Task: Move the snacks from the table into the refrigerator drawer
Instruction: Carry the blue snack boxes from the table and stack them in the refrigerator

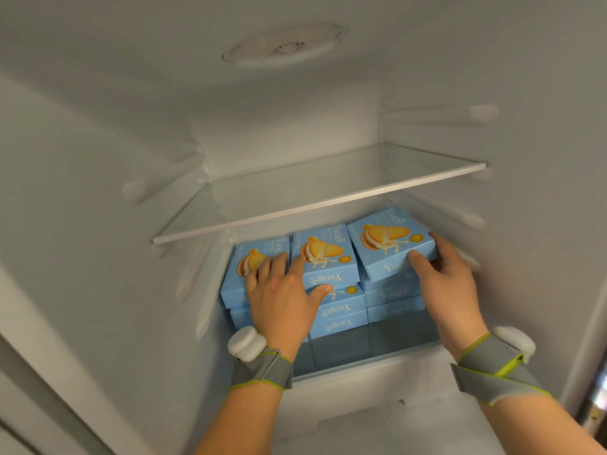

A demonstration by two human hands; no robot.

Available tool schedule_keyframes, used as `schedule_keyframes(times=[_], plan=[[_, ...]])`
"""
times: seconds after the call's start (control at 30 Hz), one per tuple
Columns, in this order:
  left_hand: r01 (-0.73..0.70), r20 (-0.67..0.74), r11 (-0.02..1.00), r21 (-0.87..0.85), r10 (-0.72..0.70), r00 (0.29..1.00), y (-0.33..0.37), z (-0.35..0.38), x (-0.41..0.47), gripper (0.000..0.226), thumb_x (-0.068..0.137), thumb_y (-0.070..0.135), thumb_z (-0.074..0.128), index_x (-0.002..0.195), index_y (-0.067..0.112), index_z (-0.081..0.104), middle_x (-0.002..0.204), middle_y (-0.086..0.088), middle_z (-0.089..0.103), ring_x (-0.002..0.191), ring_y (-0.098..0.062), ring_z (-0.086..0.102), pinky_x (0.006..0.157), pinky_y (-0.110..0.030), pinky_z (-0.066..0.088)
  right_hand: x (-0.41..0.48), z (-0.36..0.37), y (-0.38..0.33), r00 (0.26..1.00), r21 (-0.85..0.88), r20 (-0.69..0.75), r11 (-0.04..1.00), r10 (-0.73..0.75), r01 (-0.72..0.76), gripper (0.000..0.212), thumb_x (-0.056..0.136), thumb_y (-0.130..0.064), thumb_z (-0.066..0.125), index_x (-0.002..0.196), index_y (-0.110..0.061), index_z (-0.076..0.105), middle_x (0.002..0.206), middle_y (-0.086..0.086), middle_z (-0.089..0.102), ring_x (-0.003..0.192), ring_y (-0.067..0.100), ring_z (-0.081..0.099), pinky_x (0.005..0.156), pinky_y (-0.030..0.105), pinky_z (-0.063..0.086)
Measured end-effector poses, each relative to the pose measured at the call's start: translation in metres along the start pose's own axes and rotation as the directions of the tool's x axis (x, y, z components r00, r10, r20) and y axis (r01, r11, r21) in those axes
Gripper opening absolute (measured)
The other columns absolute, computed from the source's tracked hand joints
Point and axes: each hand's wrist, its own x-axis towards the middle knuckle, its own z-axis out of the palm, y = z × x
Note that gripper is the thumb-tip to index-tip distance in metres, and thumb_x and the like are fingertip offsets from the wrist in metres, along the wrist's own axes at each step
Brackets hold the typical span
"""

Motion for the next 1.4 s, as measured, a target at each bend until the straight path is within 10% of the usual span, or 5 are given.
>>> schedule_keyframes(times=[0.2, 0.7, 0.93, 1.4], plan=[[0.01, -0.018, 1.0, 0.002, -0.01, 1.0, 0.001, 0.004, -0.001, 0.075, 0.081, 0.078, 0.054, 0.133, 0.026, 0.066, 0.13, -0.003, 0.065, 0.123, -0.03, 0.057, 0.107, -0.049, 0.037, 0.003, 0.009, 0.003, 0.998, -0.158, -0.024, 0.986, -0.062, 0.057, 0.044, 0.099, -0.022, 0.065, 0.142, -0.018, 0.059, 0.142, 0.005, 0.064, 0.135, 0.023, 0.054, 0.112, 0.03, 0.038], [0.055, -0.035, 0.998, -0.001, -0.055, 0.998, 0.011, 0.006, -0.011, 0.071, 0.084, 0.074, 0.058, 0.134, 0.023, 0.065, 0.132, -0.005, 0.063, 0.124, -0.031, 0.054, 0.109, -0.05, 0.035, 0.005, 0.003, 0.008, 0.993, -0.082, 0.065, 0.992, 0.097, -0.091, 0.046, 0.099, -0.029, 0.06, 0.144, -0.032, 0.054, 0.134, -0.005, 0.066, 0.122, 0.022, 0.061, 0.109, 0.043, 0.048], [0.088, -0.119, 0.974, -0.21, -0.115, 0.986, 0.032, -0.007, -0.052, 0.06, 0.097, 0.057, 0.052, 0.141, 0.017, 0.059, 0.146, -0.009, 0.053, 0.144, -0.031, 0.042, 0.119, -0.057, 0.032, -0.022, -0.014, 0.017, 0.992, -0.024, 0.092, 0.996, 0.091, -0.089, 0.053, 0.099, -0.016, 0.063, 0.151, -0.022, 0.049, 0.139, -0.006, 0.062, 0.125, 0.011, 0.057, 0.107, 0.03, 0.042], [0.397, 0.178, 0.809, -0.433, -0.355, 0.918, 0.08, -0.025, -0.166, 0.067, 0.097, 0.059, 0.048, 0.152, 0.022, 0.049, 0.159, -0.003, 0.041, 0.149, -0.02, 0.032, 0.124, -0.039, 0.028, -0.102, -0.055, 0.035, 0.944, -0.03, 0.284, 0.985, 0.169, -0.167, 0.053, 0.101, -0.02, 0.064, 0.151, -0.023, 0.049, 0.151, -0.003, 0.054, 0.138, 0.003, 0.048, 0.112, 0.024, 0.036]])
